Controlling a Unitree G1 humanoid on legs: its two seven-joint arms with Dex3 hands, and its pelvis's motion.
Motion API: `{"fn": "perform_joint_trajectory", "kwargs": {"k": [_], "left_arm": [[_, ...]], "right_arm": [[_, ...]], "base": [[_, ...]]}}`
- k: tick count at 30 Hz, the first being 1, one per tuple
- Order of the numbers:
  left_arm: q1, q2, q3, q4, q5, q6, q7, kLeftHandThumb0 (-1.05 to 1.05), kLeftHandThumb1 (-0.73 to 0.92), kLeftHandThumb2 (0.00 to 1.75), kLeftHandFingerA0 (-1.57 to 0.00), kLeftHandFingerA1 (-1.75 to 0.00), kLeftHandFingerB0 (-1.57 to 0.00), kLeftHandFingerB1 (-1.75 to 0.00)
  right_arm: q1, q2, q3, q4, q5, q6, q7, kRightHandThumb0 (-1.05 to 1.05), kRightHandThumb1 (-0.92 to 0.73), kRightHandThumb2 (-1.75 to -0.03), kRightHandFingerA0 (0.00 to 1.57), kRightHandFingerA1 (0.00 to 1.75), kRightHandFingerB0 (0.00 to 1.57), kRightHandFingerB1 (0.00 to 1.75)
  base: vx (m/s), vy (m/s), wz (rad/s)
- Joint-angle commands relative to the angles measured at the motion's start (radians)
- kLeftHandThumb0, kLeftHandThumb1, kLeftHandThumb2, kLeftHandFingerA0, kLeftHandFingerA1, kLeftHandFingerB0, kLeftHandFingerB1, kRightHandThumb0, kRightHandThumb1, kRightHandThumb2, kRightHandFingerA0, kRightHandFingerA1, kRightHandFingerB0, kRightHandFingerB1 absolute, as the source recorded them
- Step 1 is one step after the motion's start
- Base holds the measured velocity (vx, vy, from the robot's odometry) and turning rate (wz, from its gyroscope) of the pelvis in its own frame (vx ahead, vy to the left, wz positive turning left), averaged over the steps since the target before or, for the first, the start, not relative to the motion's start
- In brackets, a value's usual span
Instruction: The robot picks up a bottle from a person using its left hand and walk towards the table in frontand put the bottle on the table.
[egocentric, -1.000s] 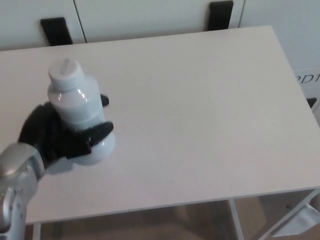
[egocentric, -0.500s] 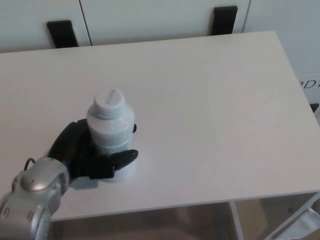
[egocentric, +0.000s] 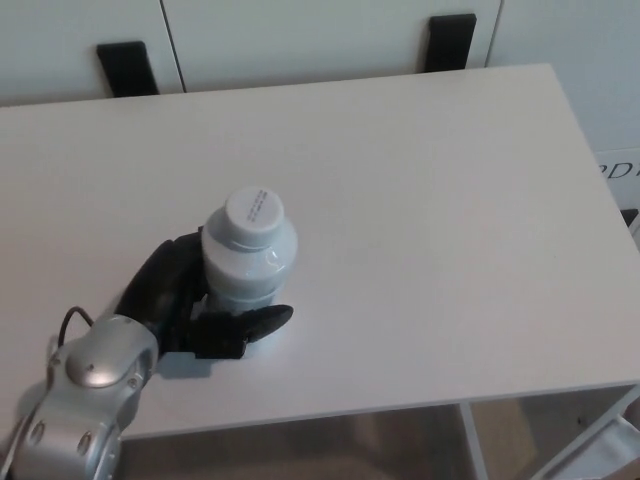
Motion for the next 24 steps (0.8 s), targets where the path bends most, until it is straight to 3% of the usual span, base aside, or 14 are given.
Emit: {"fn": "perform_joint_trajectory", "kwargs": {"k": [1,2,3,4,5,6,9,10,12,24], "left_arm": [[0.013,0.006,0.011,-0.005,0.030,-0.021,0.021,-0.08,0.81,0.75,-1.00,-1.37,-0.78,-1.02],[0.015,0.004,0.014,-0.004,0.027,-0.028,0.021,-0.08,0.82,0.70,-1.02,-1.31,-0.78,-0.84],[0.019,-0.002,0.020,-0.002,0.021,-0.036,0.022,-0.19,0.78,0.64,-1.06,-0.99,-0.66,-0.53],[0.020,-0.007,0.025,-0.004,0.018,-0.032,0.024,-0.19,0.78,0.64,-1.06,-0.99,-0.66,-0.53],[0.021,-0.012,0.026,-0.019,0.018,0.001,0.031,-0.27,0.71,0.62,-0.98,-0.63,-0.47,-0.40],[0.025,-0.009,0.028,-0.019,-0.004,0.000,0.000,-0.49,0.57,0.60,-0.18,-0.35,-0.06,-0.21],[0.027,-0.008,0.030,-0.020,-0.013,-0.001,-0.016,-0.49,0.57,0.60,-0.18,-0.35,-0.06,-0.21],[0.030,0.000,0.026,-0.007,-0.014,-0.027,-0.034,-0.76,0.49,0.79,0.00,-0.05,0.00,0.00],[0.034,0.013,0.021,0.034,-0.015,-0.113,-0.069,-0.77,0.49,0.78,0.00,0.00,0.00,0.00],[0.033,0.037,0.014,0.048,0.005,-0.160,-0.100,-0.80,0.46,0.78,0.00,0.00,0.00,0.00]], "right_arm": [[-0.002,-0.008,-0.002,0.001,0.003,0.012,0.002,-0.43,-0.69,-0.60,0.70,0.48,0.57,0.41],[-0.002,-0.009,0.000,0.001,0.000,0.012,0.000,-0.43,-0.68,-0.60,0.72,0.49,0.57,0.41],[-0.002,-0.009,0.002,0.000,-0.002,0.012,-0.003,-0.43,-0.68,-0.60,0.72,0.49,0.58,0.41],[-0.003,-0.008,0.000,0.001,0.001,0.014,-0.001,-0.43,-0.68,-0.60,0.72,0.49,0.58,0.41],[-0.002,-0.008,-0.002,0.000,0.003,0.010,0.001,-0.43,-0.68,-0.60,0.72,0.49,0.58,0.41],[0.000,-0.009,-0.004,0.001,0.004,0.006,0.002,-0.44,-0.68,-0.59,0.70,0.48,0.57,0.41],[0.000,-0.009,-0.004,0.001,0.004,0.005,0.002,-0.44,-0.68,-0.59,0.70,0.48,0.57,0.41],[0.000,-0.008,-0.005,0.001,0.005,0.005,0.002,-0.43,-0.68,-0.60,0.71,0.48,0.58,0.42],[-0.006,-0.006,-0.006,0.000,0.005,0.010,-0.001,-0.44,-0.68,-0.60,0.71,0.47,0.59,0.41],[-0.004,-0.010,0.002,0.001,-0.001,0.009,0.001,-0.43,-0.68,-0.60,0.70,0.47,0.58,0.41]], "base": [[-0.01,0.122,0.02],[0.00,0.000,0.00],[0.00,0.000,0.00],[0.00,0.000,0.00],[0.00,0.000,0.00],[0.00,0.000,0.00],[0.00,0.000,0.00],[0.00,0.000,0.00],[0.00,0.000,0.00],[0.00,0.000,0.00]]}}
